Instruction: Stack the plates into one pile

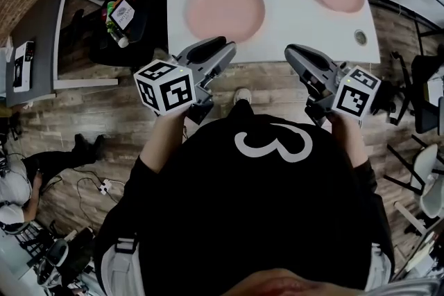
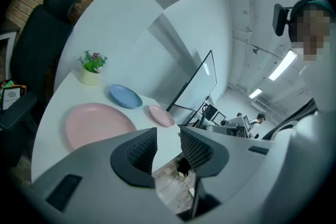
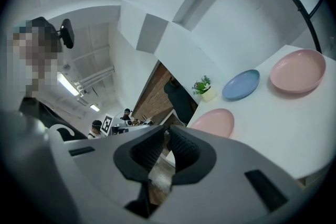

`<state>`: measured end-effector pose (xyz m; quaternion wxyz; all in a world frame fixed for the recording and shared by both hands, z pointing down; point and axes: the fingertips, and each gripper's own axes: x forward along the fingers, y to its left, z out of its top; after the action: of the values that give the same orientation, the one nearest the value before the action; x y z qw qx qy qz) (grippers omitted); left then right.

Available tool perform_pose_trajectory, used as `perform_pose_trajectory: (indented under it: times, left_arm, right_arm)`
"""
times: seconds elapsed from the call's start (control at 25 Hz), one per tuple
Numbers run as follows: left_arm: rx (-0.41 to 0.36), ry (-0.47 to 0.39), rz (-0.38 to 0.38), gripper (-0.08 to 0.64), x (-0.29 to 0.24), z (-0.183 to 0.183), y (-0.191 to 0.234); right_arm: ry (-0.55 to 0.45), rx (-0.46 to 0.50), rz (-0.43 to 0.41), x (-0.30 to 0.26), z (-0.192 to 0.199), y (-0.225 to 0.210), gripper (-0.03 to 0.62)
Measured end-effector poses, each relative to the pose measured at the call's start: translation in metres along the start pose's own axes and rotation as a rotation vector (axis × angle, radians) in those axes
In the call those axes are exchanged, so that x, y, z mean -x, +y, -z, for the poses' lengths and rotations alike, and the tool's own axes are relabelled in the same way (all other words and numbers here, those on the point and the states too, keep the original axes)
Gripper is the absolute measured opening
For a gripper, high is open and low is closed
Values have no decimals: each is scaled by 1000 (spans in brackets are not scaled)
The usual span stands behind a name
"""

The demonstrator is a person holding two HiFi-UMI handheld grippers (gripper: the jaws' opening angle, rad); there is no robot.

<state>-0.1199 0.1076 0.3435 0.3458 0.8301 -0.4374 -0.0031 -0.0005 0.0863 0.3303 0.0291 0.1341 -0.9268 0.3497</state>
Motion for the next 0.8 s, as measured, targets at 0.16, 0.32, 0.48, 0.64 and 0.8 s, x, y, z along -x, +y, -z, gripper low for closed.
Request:
perform_pose_trajectory:
  times: [0.16,0.32,0.48,0.64,0.8]
  left_arm:
    - [27,23,-52,169,-1,-10,42]
    - [59,40,-90,179,2,-20,85]
    - [64,76,-133,209,3,-14,113]
    - [72,105,-167,219,3,-7,145]
    - [96,114,-201,219,5,2,163]
  right_arm:
    - [15,-11,16,-26,-12,-21,46]
    - [18,-45,-2,-55,-23,-37,137]
    - [31,-50,42,-67,-25,-57,150]
    - [59,-53,94,-82,-17,-80,156]
    - [84,-73,143,-84,-2,-98,160]
